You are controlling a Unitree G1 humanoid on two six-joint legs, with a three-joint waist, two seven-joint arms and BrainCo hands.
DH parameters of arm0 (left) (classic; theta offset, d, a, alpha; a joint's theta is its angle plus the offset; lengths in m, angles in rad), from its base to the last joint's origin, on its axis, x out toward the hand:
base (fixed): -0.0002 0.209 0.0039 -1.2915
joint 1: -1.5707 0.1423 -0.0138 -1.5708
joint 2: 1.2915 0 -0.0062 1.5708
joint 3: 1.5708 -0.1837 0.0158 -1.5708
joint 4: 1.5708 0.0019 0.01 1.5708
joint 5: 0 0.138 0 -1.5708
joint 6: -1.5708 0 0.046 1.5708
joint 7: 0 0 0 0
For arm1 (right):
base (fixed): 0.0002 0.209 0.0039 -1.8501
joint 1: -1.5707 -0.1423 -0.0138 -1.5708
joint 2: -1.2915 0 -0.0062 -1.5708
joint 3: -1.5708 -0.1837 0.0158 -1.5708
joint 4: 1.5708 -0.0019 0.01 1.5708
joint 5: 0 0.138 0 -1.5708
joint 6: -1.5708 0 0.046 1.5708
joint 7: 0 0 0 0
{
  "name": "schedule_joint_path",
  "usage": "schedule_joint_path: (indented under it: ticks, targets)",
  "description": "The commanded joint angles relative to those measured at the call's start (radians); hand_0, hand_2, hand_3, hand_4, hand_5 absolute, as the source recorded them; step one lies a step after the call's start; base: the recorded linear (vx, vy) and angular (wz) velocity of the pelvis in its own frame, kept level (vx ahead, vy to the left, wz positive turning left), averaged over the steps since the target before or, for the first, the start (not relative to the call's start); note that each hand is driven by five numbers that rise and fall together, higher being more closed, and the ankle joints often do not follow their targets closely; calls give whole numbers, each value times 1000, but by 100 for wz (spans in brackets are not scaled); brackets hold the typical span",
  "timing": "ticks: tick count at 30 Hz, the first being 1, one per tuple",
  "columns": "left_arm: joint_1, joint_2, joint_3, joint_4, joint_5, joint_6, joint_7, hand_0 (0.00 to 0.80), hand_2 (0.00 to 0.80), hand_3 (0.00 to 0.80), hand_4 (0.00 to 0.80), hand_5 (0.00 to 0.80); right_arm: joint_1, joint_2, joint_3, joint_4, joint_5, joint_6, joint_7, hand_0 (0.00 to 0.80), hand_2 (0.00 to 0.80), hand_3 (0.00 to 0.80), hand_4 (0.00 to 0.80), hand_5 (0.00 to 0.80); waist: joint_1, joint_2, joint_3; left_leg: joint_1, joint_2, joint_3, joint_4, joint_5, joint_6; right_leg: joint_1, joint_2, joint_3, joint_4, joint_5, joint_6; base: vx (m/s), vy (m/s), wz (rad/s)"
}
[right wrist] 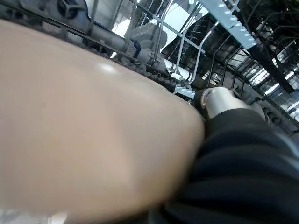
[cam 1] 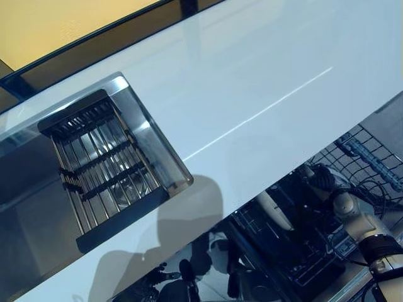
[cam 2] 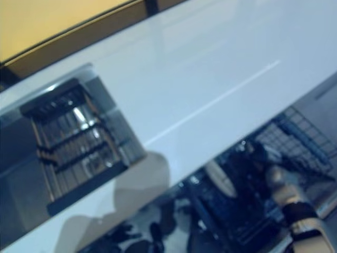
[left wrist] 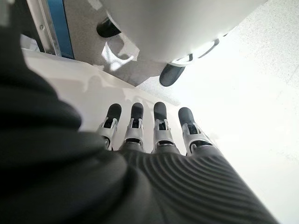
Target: Take plates into dishwasher
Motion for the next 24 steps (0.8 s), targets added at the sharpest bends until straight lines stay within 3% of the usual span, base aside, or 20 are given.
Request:
schedule_joint_path:
  ticks: [1, 12, 24]
  targets:
    - [-131, 89, -15, -25, -38, -37, 24, 0, 0, 0, 0, 0, -83, 32, 71, 76, 18, 11, -16, 800, 800, 800, 800, 800, 19, -35, -25, -70, -6, -59, -35, 96, -8, 19, -110, 35, 141, -104, 115, -25, -1, 7]
    - [-166, 90, -41, -16, -44, -41, 18, 0, 0, 0, 0, 0, -139, 80, 76, 263, 87, 44, -47, 800, 800, 800, 800, 800, 39, -17, -7, -87, -16, -77, -35, 97, -2, 6, -114, 24, 145, -100, 115, -9, -2, 2]
    - [-181, 93, -43, -14, -44, -43, 17, 0, 0, 0, 0, 0, -131, 106, 71, 290, 101, 54, -60, 800, 800, 800, 800, 800, 41, -27, -3, -90, -12, -76, -35, 98, -3, 7, -108, 22, 139, -94, 115, 0, -4, 2]
